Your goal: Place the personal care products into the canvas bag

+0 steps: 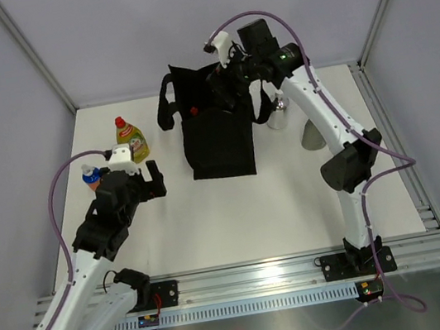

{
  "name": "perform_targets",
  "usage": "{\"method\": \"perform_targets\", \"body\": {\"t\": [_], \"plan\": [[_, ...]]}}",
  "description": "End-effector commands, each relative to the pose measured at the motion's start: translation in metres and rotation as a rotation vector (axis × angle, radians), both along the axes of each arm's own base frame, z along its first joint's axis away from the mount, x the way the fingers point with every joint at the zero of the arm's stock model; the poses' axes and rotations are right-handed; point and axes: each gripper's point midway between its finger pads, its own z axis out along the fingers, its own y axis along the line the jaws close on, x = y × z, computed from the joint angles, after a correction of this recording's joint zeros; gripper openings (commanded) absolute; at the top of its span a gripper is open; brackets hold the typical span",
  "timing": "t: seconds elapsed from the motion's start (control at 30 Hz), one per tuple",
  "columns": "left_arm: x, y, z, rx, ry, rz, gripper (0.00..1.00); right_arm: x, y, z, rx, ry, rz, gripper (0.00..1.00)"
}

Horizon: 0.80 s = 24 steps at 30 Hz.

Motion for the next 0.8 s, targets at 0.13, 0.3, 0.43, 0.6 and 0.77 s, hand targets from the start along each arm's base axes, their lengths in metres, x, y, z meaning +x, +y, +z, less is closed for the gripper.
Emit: {"method": "perform_targets", "body": {"t": [0.13, 0.3, 0.43, 0.6, 0.77], "plan": [[0.02, 0.006, 0.021, -0.013, -0.034, 0.093, 0.99, -0.064, -0.007, 0.109, 0.223, -0.061, 0.092, 1.0], [0.038, 0.013, 0.009, 0.01, -0.013, 0.168, 0.99, -0.107, -0.014, 0.158, 0.318, -0.107, 0.161, 0.99], [0.065, 0.031, 0.0, 0.017, 0.014, 0.245, 0.99, -0.143, -0.021, 0.155, 0.363, -0.075, 0.232, 0.99], [0.108, 0.044, -0.005, 0.008, 0.014, 0.256, 0.99, -0.202, -0.045, 0.13, 0.378, -0.108, 0.335, 0.99], [0.138, 0.051, -0.029, 0.06, 0.096, 0.15, 0.99, -0.235, -0.066, 0.061, 0.354, -0.092, 0.412, 0.99]]}}
